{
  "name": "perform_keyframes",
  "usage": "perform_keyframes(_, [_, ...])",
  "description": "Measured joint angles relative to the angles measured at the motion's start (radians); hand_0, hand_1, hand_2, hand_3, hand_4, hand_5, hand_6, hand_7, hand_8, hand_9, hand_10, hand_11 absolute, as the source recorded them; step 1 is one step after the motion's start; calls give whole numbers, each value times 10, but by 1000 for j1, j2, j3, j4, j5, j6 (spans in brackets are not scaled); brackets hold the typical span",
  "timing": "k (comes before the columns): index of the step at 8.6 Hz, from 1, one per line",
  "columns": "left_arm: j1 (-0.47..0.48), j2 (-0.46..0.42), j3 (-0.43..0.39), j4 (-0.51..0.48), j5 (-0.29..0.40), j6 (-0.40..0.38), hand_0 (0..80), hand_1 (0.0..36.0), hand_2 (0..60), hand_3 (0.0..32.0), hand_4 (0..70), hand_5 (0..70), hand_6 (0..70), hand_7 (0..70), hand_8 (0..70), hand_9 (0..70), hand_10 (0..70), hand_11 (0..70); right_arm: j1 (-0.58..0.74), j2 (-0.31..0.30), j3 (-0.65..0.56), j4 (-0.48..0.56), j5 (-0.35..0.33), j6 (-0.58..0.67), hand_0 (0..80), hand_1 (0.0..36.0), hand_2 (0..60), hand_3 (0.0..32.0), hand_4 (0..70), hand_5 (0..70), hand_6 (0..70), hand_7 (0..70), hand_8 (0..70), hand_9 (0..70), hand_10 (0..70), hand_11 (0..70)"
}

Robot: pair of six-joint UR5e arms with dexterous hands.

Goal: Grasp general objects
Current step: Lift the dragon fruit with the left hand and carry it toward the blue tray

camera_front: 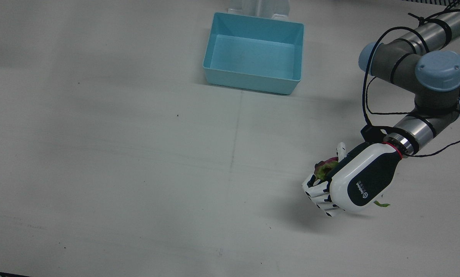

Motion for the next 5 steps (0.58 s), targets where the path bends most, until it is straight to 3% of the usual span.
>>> perform_keyframes(3, [-10,-4,-3,-172,141,-283,800,360,600,0,340,700,700,700,700,700,700,700,0,0,0,0,0,0,0,0,0,0,0,0,0,0,0,0,0,0])
perform_keyframes(5, [-27,-9,-12,-256,187,-383,800,360,600,0,371,700,700,700,700,700,700,700,0,0,0,0,0,0,0,0,0,0,0,0,0,0,0,0,0,0])
